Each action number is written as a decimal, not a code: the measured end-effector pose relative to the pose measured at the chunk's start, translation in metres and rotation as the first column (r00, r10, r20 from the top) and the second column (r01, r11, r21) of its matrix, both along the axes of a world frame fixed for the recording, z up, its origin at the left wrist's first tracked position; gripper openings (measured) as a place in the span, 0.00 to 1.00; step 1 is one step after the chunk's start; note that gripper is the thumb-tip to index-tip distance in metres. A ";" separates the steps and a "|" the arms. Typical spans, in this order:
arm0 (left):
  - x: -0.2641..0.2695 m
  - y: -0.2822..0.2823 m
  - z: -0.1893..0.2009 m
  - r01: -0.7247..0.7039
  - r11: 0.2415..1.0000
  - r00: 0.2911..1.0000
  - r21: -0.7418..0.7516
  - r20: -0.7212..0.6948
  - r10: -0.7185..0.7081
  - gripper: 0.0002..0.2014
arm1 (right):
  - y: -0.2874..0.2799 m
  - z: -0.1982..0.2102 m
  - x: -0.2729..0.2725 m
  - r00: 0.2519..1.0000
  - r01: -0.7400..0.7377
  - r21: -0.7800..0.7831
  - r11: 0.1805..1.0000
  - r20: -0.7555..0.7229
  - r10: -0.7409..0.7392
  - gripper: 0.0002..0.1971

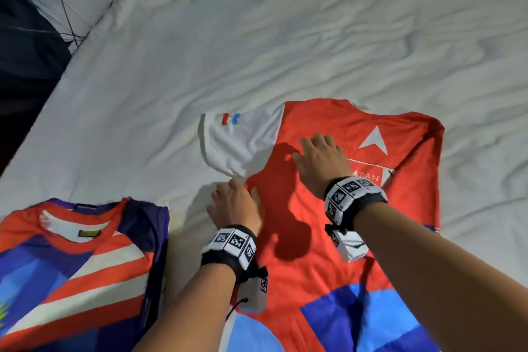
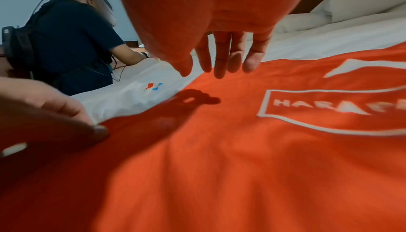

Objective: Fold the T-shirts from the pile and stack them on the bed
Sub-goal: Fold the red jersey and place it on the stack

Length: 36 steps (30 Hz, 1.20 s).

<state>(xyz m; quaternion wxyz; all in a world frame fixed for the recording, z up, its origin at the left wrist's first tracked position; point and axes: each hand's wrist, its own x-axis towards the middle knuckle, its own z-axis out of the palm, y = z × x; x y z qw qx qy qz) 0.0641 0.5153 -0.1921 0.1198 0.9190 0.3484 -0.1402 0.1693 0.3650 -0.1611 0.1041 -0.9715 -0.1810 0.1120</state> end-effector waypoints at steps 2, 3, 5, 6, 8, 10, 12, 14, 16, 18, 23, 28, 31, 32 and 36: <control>0.009 0.008 -0.010 -0.014 0.999 1.000 -0.044 0.021 0.015 0.21 | 0.025 -0.002 0.024 0.999 0.044 0.039 0.998 -0.035 -0.042 0.20; 0.013 0.009 -0.014 -0.022 0.998 0.999 -0.056 0.028 0.024 0.22 | 0.035 -0.003 0.036 0.996 0.071 0.063 0.995 -0.059 -0.067 0.20; 0.018 0.010 -0.022 -0.006 0.999 1.000 -0.041 0.010 0.006 0.25 | 0.051 -0.006 0.057 0.988 0.127 0.100 0.987 -0.096 -0.118 0.20; 0.020 0.009 -0.024 0.006 0.999 1.000 -0.043 -0.002 -0.006 0.25 | 0.057 -0.008 0.067 0.984 0.152 0.108 0.982 -0.108 -0.140 0.20; 0.023 0.008 -0.028 0.025 0.998 1.000 -0.052 -0.001 -0.025 0.24 | 0.066 -0.014 0.081 0.971 0.206 0.106 0.973 -0.146 -0.190 0.22; 0.023 0.008 -0.029 0.030 0.998 1.000 -0.055 0.008 -0.030 0.23 | 0.071 -0.021 0.090 0.954 0.258 0.100 0.961 -0.181 -0.238 0.23; 0.023 0.008 -0.028 0.031 0.997 1.000 -0.077 0.008 -0.030 0.22 | 0.073 -0.026 0.095 0.945 0.288 0.100 0.952 -0.191 -0.266 0.18; 0.021 0.008 -0.025 0.027 0.993 0.999 -0.117 0.033 -0.023 0.22 | 0.071 -0.026 0.097 0.944 0.301 0.127 0.945 -0.178 -0.277 0.14; 0.018 0.007 -0.014 0.002 0.982 0.995 -0.191 0.096 0.017 0.18 | 0.067 -0.022 0.098 0.949 0.295 0.156 0.943 -0.161 -0.270 0.13; 0.013 0.001 0.003 -0.011 0.959 0.979 -0.283 0.194 0.068 0.12 | 0.059 -0.014 0.095 0.954 0.286 0.168 0.943 -0.143 -0.264 0.12; -0.003 -0.043 0.038 0.055 0.948 0.929 -0.315 0.363 0.067 0.07 | 0.020 0.014 0.086 0.976 0.216 0.197 0.956 -0.071 -0.206 0.12; -0.019 -0.107 0.036 0.175 0.936 0.906 -0.305 0.421 -0.032 0.07 | -0.026 0.026 0.085 0.988 0.155 0.119 0.981 -0.007 -0.155 0.10; -0.020 -0.138 0.028 0.262 0.923 0.923 -0.282 0.352 -0.155 0.12 | -0.044 0.021 0.082 0.995 0.101 0.089 0.991 0.012 -0.103 0.09; -0.020 -0.145 0.023 0.273 0.929 0.932 -0.252 0.309 -0.190 0.14 | -0.048 0.018 0.079 0.996 0.086 0.082 0.993 0.012 -0.087 0.10; -0.030 -0.159 0.005 0.249 0.949 0.939 -0.191 0.287 -0.189 0.14 | -0.062 0.009 0.046 0.995 0.093 0.046 0.995 0.018 -0.094 0.21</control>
